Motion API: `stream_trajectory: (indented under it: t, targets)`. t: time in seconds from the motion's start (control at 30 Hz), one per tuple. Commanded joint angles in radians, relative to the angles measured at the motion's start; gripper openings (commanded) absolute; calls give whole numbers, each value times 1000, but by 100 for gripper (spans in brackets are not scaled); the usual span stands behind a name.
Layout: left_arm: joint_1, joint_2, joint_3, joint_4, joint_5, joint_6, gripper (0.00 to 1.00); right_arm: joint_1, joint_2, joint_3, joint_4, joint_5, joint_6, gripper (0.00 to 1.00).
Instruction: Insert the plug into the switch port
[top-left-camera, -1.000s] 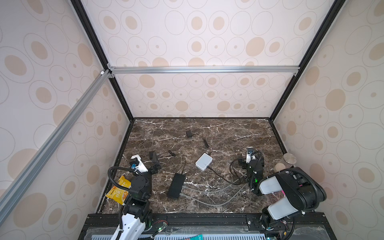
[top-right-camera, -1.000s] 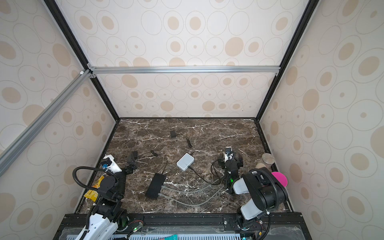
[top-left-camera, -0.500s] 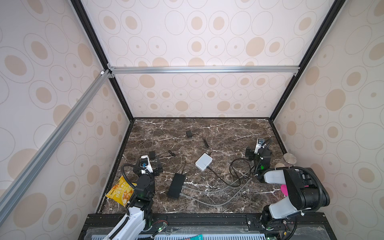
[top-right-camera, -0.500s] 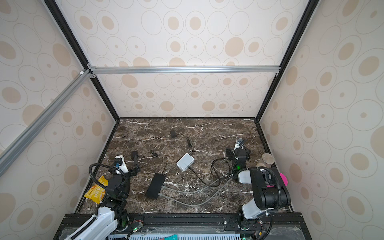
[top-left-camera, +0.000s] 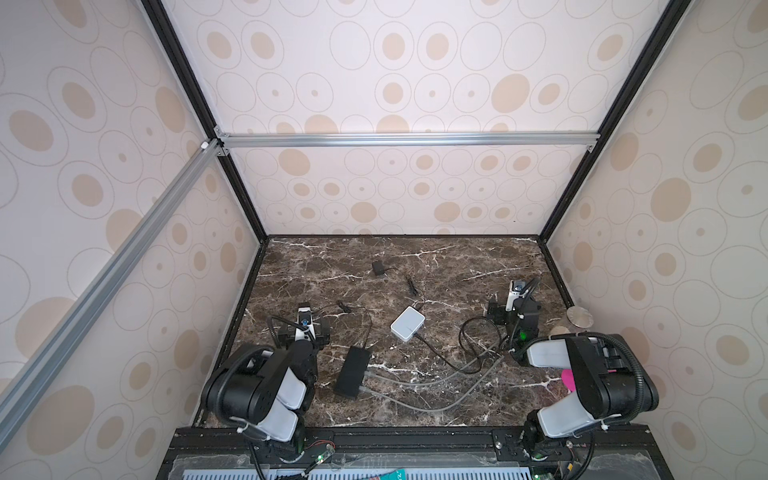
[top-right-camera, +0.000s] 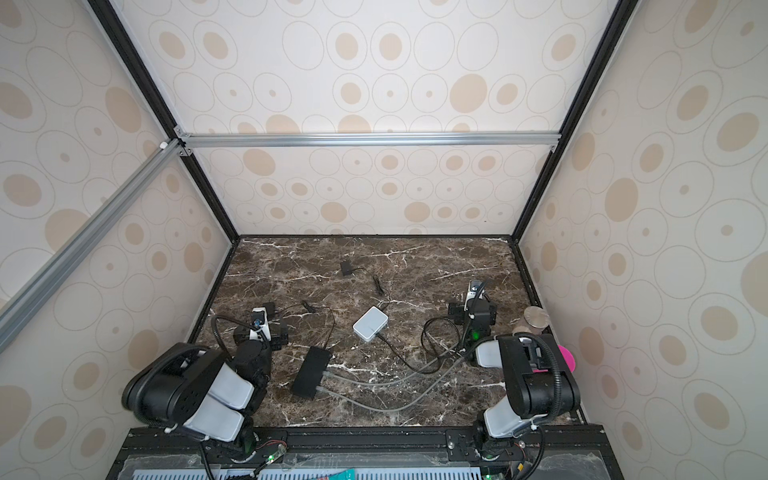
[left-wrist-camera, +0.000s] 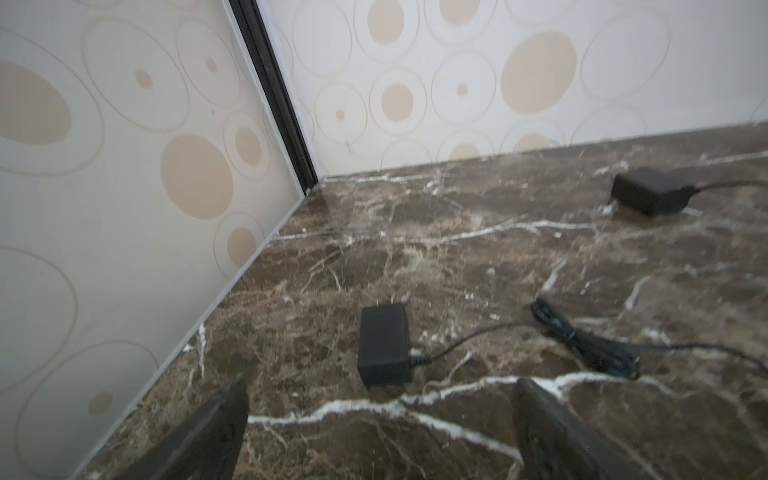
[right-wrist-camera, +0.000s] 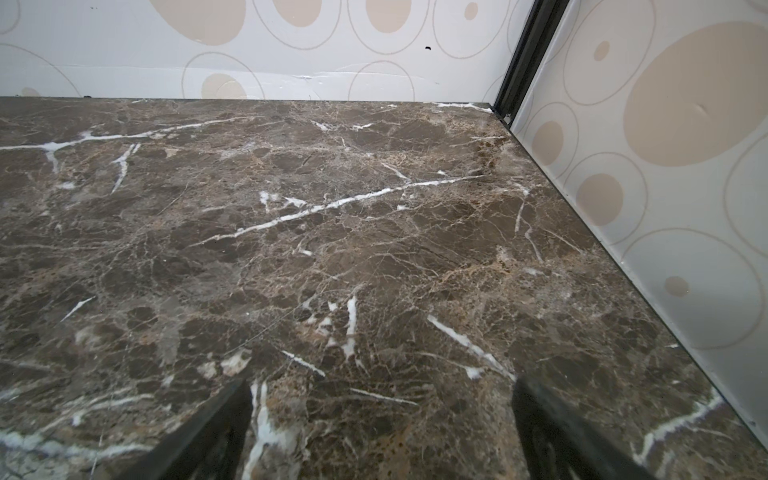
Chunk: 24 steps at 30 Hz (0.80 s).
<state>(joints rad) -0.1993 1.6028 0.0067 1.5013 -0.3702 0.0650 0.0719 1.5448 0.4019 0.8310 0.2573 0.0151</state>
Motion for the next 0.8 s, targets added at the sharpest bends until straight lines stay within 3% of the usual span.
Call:
stream_trajectory:
  t: [0.0,0.07,0.13,0.77]
  targets:
    - [30,20,52,247,32,26,98,0,-7,4,-5,-10,2,100]
    - [64,-8,157,5,-4,-35,98,0,-9,6,-7,-10,4,100]
    - [132,-25,212,-139,85,-97,98,2,-8,5,-7,-13,2,100]
    - [149,-24,202,-116,109,-105,98,-10,-7,12,-20,-62,-4,100]
